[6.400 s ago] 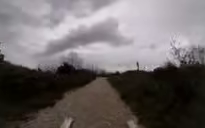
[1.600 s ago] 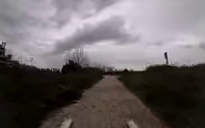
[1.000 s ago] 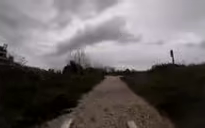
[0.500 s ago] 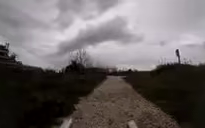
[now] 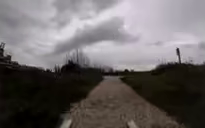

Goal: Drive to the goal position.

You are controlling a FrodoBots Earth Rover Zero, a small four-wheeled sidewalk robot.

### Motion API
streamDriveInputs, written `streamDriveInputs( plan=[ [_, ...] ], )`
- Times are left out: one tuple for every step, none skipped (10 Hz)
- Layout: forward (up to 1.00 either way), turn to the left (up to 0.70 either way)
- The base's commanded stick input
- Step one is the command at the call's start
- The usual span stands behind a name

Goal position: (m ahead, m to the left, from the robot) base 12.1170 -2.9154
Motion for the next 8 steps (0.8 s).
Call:
streamDriveInputs(
  plan=[
    [0.70, 0.00],
    [0.70, 0.00],
    [0.70, -0.04],
    [0.70, -0.29],
    [0.70, -0.35],
    [0.70, -0.13],
    [0.70, 0.00],
    [0.70, 0.00]
  ],
)
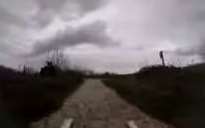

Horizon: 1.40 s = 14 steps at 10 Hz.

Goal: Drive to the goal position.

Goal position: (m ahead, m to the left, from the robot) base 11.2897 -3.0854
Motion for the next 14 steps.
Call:
streamDriveInputs(
  plan=[
    [0.70, 0.00],
    [0.70, 0.00],
    [0.70, 0.00],
    [0.70, 0.00],
    [0.70, 0.00],
    [0.70, 0.00],
    [0.70, 0.00],
    [0.70, 0.00],
    [0.70, 0.00],
    [0.70, 0.00],
    [0.70, 0.00],
    [0.70, 0.00],
    [0.70, 0.00],
    [0.70, 0.00]
  ],
)
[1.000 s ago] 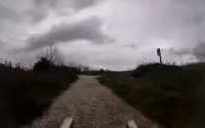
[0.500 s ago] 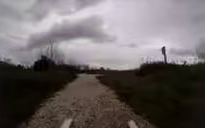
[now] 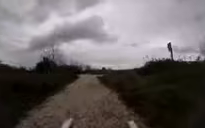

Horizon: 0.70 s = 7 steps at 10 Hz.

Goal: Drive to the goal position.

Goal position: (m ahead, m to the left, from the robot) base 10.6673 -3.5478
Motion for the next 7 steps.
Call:
streamDriveInputs(
  plan=[
    [0.70, 0.00],
    [0.70, 0.00],
    [0.70, 0.00],
    [0.70, 0.00],
    [0.70, 0.00],
    [0.70, 0.00],
    [0.70, 0.00]
  ],
)
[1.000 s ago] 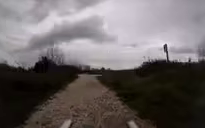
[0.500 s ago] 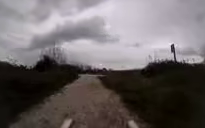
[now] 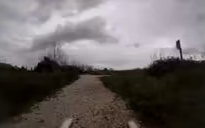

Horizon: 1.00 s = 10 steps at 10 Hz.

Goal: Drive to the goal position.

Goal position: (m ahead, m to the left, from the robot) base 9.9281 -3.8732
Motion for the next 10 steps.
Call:
streamDriveInputs(
  plan=[
    [0.70, 0.00],
    [0.70, 0.00],
    [0.70, 0.00],
    [0.70, 0.00],
    [0.70, 0.00],
    [0.70, 0.00],
    [0.70, 0.00],
    [0.70, 0.00],
    [0.70, 0.00],
    [0.70, 0.00]
  ],
)
